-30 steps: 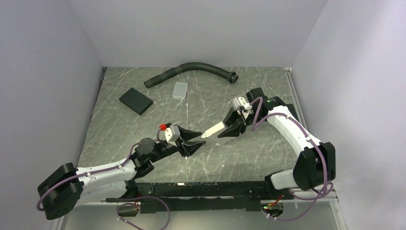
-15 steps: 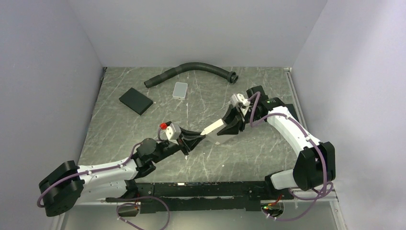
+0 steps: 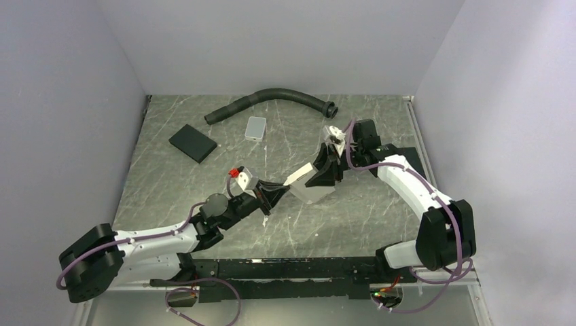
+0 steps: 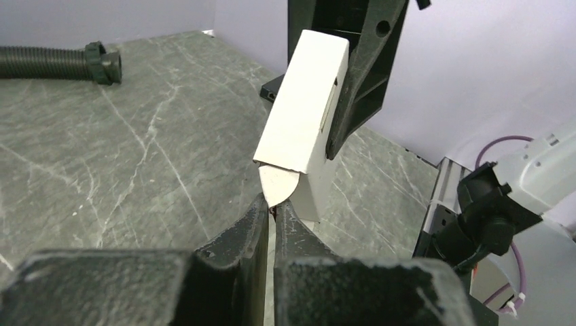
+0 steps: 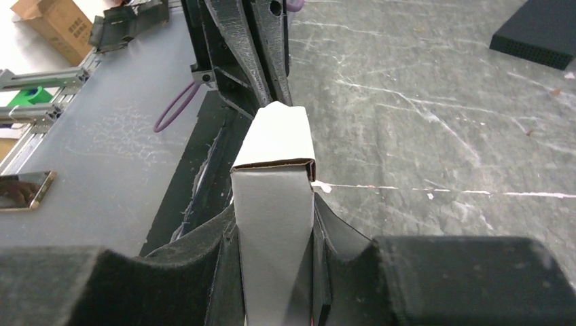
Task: Fold the paper box
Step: Close the paper box at the center of the board.
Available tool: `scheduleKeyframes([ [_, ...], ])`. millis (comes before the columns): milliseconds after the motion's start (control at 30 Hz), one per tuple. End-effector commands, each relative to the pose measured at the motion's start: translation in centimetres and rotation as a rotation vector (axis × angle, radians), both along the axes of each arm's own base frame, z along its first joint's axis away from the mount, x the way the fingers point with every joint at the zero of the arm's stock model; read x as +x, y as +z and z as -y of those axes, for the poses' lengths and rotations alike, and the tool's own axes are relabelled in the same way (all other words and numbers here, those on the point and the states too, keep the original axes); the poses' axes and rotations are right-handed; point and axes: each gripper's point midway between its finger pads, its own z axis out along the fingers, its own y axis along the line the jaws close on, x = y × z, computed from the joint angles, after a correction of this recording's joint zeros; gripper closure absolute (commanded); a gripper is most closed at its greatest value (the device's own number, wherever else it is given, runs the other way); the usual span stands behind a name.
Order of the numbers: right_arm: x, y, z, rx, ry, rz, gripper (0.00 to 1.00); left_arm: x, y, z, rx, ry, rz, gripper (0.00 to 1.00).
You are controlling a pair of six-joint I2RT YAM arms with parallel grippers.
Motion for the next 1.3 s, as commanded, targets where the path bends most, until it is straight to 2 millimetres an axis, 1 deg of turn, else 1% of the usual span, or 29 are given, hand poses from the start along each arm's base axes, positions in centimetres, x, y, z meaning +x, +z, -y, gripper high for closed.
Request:
scheduleKeyframes([
  [0, 1.0, 0.5, -1.1, -0.027, -0.045, -0.013, 1.0, 0.2, 4.7, 0.7, -0.151, 0.002, 0.005, 0.96],
  [133, 1.9, -0.3, -1.7, -0.062, -0.099, -0.051, 1.0, 0.6, 4.9, 0.8, -0.17, 0.018, -0.03, 1.0],
  [300, 2.5, -0.8, -2.1, -0.089, -0.142, -0.062, 1.0, 1.2, 4.8, 0.5, -0.211, 0.055, -0.106, 1.0],
  [400, 3.1, -1.1, -2.1, -0.105, -0.173, -0.065, 1.0, 1.2, 5.6, -0.1, -0.274, 0.065, -0.124, 1.0],
  [600, 3.2, -1.4, -2.2, -0.104, -0.187, -0.1, 1.0, 0.9, 6.6, -0.7, -0.339, 0.058, -0.15, 1.0],
  [733, 3.3, -1.6, -2.4, -0.106, -0.197, -0.121, 1.0, 0.8, 7.2, -0.6, -0.363, 0.044, -0.176, 1.0],
  [967, 3.3, -2.5, -3.2, -0.135, -0.213, -0.125, 1.0, 1.3, 7.4, -1.0, -0.473, 0.041, -0.289, 1.0],
  [1067, 4.0, -3.0, -3.3, -0.158, -0.261, -0.121, 1.0, 1.8, 7.4, -1.2, -0.503, 0.044, -0.336, 1.0],
  [1200, 4.9, -3.6, -3.4, -0.179, -0.314, -0.134, 1.0, 2.3, 6.8, -1.2, -0.503, 0.056, -0.389, 1.0],
  [1267, 5.1, -3.9, -3.4, -0.188, -0.33, -0.149, 1.0, 2.8, 6.2, -1.2, -0.483, 0.073, -0.413, 1.0],
])
